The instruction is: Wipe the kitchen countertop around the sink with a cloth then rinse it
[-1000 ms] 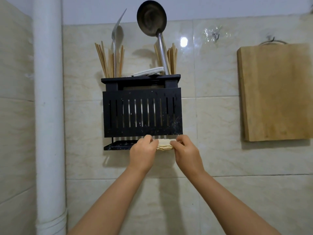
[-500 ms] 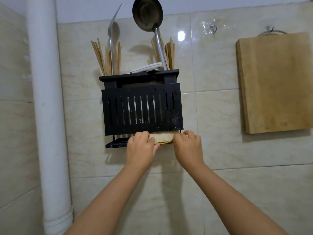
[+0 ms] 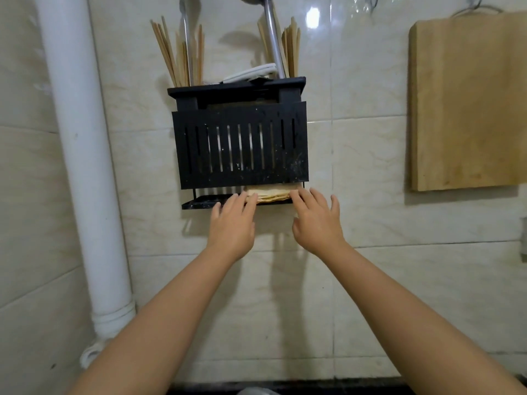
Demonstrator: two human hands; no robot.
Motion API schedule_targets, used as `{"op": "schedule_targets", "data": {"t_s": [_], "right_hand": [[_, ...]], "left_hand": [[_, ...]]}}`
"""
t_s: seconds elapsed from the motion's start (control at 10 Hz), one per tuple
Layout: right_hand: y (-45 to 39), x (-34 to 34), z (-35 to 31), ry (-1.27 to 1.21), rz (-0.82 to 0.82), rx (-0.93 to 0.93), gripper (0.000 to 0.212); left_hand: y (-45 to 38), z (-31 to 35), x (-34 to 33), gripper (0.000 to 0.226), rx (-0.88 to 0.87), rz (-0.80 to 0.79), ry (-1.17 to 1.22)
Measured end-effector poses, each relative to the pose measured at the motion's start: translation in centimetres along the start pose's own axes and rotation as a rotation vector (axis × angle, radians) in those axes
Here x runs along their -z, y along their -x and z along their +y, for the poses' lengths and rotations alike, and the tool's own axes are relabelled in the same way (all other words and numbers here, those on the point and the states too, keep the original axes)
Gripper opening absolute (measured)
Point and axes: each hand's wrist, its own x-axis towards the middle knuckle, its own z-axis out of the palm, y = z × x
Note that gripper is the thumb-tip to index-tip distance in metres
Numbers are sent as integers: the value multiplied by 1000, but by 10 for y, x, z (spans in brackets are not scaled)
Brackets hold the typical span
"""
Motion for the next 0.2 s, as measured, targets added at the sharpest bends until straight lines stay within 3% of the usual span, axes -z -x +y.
{"op": "schedule_targets", "data": {"t_s": [0.2], "right_hand": [[34,19,17,-131,-64,100,51]], "left_hand": [[54,16,-9,50,-114,45,166]]}}
